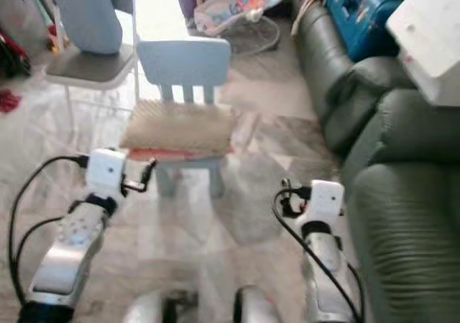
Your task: Move the pillow to the sofa
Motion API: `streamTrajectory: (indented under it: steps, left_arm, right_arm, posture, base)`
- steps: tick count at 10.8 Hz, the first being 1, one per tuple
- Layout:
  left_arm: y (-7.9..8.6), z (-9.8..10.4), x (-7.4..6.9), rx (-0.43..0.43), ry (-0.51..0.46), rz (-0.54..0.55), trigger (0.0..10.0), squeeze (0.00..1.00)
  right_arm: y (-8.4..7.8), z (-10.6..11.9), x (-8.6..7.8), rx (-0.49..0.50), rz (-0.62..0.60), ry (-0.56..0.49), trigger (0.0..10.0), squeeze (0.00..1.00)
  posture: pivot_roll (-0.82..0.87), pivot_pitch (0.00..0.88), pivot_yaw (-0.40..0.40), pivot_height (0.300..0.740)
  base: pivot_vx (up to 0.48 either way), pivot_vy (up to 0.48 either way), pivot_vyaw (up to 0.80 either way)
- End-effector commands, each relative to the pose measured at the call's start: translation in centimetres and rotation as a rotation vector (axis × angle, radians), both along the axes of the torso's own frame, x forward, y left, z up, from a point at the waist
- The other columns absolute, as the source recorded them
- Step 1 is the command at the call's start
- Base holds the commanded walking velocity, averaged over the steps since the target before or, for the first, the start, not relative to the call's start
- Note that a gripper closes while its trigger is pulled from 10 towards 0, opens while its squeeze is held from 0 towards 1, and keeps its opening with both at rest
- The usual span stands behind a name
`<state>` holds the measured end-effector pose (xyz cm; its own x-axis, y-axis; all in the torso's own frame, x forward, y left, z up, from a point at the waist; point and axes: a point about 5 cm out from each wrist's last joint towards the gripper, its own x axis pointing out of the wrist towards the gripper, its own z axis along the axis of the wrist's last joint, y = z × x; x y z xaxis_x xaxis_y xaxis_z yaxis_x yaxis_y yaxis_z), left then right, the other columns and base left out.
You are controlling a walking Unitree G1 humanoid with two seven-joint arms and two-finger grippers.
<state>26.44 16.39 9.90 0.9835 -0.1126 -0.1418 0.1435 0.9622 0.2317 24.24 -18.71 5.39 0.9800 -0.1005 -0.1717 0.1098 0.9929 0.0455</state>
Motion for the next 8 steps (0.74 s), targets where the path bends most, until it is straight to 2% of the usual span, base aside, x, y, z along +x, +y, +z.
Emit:
streamTrajectory:
  steps: [1, 3, 5, 6, 8]
  left_arm:
    - [0.4, -0.2, 0.1, 0.023, 0.003, 0.03, 10.0, 0.0]
    - [0.8, -0.4, 0.5, 0.032, 0.0, 0.082, 10.0, 0.0]
    - [1.8, -0.9, 0.1, 0.09, 0.028, 0.143, 10.0, 0.0]
    - [1.9, -1.2, -0.2, 0.107, 0.044, 0.133, 10.0, 0.0]
    - [1.5, -1.0, 0.1, 0.096, 0.039, 0.116, 10.0, 0.0]
  right_arm:
    - [-0.3, 0.5, 0.5, -0.009, 0.014, -0.016, 10.0, 0.0]
    - [0.4, 1.1, 1.5, -0.028, 0.069, -0.041, 10.0, 0.0]
    - [0.5, 1.3, 1.9, -0.018, 0.065, -0.054, 10.0, 0.0]
    - [0.4, 1.2, 1.8, -0.002, 0.052, -0.051, 10.0, 0.0]
    - [0.3, 1.3, 2.0, -0.001, 0.046, -0.055, 10.0, 0.0]
  posture:
    - [0.04, 0.09, -0.036, 0.74]
    - [0.03, 0.089, -0.041, 0.74]
    - [0.04, 0.107, -0.037, 0.74]
    - [0.03, 0.11, -0.034, 0.74]
    - [0.04, 0.113, -0.033, 0.74]
  base:
    - [0.0, 0.0, 0.0]
    - [0.0, 0.0, 0.78]
    - [0.0, 0.0, 0.71]
    - [0.0, 0.0, 0.0]
    - [0.124, 0.336, 0.0]
